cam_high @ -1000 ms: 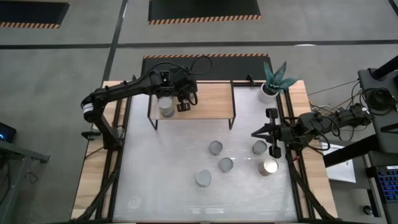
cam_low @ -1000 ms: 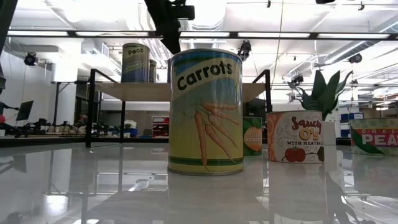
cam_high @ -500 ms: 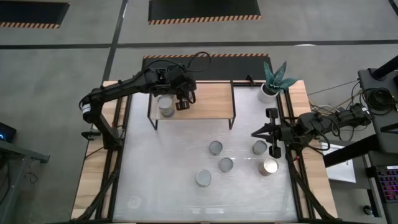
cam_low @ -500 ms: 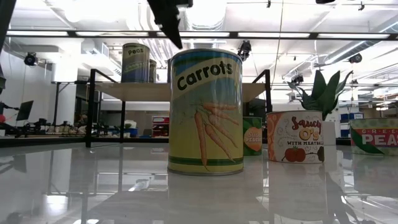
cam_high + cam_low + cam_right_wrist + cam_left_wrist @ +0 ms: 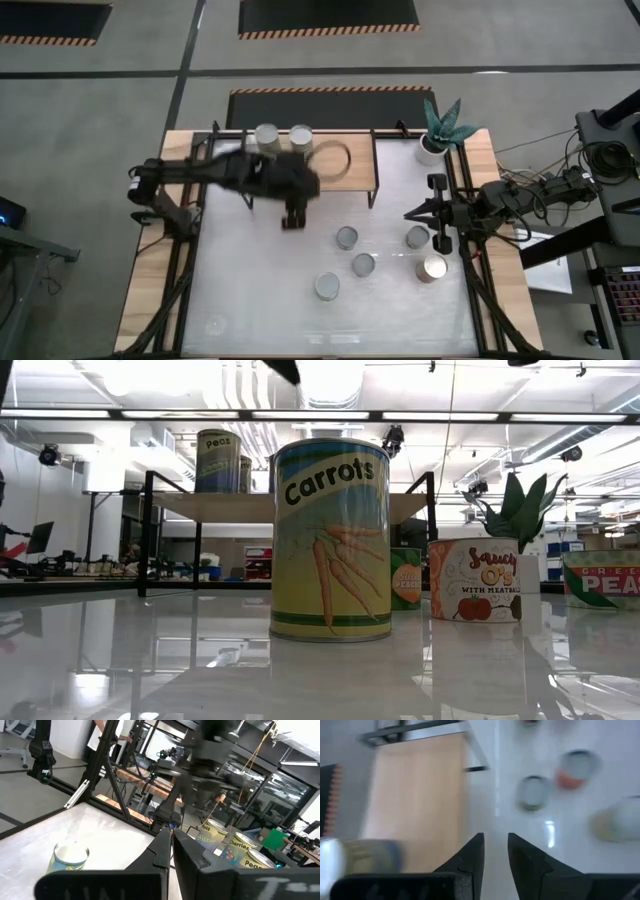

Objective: Pick and place cans onto a shelf
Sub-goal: Put the canned carrots on the shelf

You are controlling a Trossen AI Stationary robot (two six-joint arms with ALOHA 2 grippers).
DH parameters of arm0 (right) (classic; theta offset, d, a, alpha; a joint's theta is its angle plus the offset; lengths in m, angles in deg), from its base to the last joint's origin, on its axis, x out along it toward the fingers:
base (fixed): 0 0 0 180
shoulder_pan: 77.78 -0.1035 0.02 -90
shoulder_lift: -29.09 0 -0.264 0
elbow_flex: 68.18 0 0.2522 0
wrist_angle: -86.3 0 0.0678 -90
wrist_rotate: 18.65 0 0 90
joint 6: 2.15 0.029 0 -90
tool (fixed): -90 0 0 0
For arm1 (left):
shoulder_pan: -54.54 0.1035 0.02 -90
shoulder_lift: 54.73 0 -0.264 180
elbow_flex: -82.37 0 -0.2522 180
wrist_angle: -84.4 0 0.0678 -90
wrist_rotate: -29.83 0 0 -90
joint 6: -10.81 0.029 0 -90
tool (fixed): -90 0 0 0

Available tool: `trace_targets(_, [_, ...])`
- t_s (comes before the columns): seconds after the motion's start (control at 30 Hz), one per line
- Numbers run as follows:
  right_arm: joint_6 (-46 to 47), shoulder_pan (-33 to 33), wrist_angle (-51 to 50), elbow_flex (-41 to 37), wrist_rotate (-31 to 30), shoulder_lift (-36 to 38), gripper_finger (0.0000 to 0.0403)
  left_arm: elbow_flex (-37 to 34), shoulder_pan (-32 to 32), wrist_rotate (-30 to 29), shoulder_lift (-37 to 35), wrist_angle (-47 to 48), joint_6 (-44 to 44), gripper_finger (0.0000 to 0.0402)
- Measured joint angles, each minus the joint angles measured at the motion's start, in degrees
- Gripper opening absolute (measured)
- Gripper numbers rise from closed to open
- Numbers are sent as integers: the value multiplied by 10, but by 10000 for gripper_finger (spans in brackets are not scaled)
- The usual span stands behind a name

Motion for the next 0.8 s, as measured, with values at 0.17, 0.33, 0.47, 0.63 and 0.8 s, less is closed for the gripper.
trace_targets(0.17, [2,0,0,0,0,0,9,-26,-103,2,14,-28,-56,68])
trace_targets(0.33, [6,0,4,0,0,0,9,-48,-183,2,38,-87,-77,68])
trace_targets(0.47, [6,0,4,0,1,-1,9,-49,-215,1,75,-140,-90,68])
trace_targets(0.63, [6,0,5,0,1,-1,9,-49,-226,7,118,-150,-107,68])
trace_targets(0.8, [0,0,5,0,2,-1,9,-48,-225,15,148,-154,-110,68])
